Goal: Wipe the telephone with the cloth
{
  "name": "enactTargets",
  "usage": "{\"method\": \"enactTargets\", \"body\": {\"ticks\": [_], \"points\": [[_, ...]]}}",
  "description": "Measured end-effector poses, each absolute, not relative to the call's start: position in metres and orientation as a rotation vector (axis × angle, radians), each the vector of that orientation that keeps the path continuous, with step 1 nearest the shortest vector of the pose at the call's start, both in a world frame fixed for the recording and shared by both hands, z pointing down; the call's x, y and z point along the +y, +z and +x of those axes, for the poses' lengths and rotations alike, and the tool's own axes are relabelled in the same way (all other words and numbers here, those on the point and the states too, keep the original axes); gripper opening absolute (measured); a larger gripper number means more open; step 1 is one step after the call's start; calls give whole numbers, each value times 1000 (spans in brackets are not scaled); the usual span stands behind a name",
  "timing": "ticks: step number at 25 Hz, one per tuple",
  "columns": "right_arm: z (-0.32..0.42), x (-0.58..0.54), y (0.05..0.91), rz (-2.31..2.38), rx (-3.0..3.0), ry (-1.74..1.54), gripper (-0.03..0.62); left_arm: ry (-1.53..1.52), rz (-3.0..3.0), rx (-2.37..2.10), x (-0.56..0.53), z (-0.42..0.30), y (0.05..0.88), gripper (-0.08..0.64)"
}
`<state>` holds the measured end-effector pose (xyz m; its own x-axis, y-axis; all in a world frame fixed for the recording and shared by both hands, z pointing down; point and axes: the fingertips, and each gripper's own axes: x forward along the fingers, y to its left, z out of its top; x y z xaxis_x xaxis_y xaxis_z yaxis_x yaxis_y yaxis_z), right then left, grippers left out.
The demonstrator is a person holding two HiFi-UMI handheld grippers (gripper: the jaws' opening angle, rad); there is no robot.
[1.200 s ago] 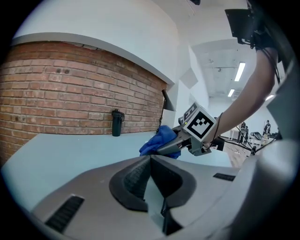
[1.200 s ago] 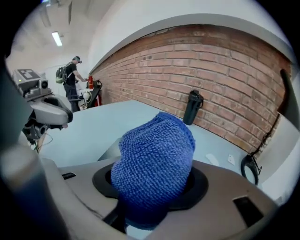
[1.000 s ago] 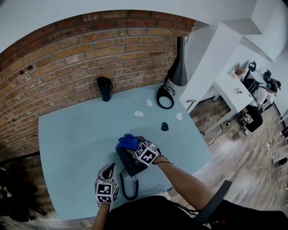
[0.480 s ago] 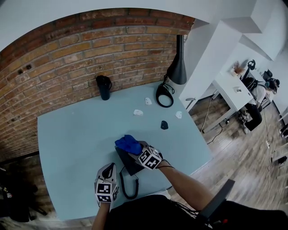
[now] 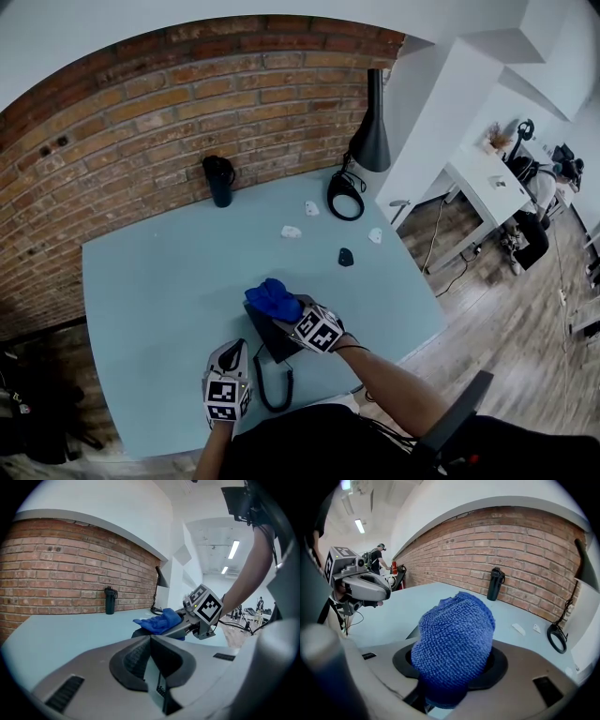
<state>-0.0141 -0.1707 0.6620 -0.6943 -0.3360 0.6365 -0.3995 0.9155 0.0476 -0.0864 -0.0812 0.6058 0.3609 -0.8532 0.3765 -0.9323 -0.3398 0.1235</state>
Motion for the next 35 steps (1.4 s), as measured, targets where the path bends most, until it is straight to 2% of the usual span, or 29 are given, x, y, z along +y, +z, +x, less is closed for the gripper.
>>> {"method": "enactTargets", "body": {"ticks": [35], "points": [[27, -89, 699, 525, -2434, 280, 229, 393, 2331, -1534, -75, -76, 614, 20]]}}
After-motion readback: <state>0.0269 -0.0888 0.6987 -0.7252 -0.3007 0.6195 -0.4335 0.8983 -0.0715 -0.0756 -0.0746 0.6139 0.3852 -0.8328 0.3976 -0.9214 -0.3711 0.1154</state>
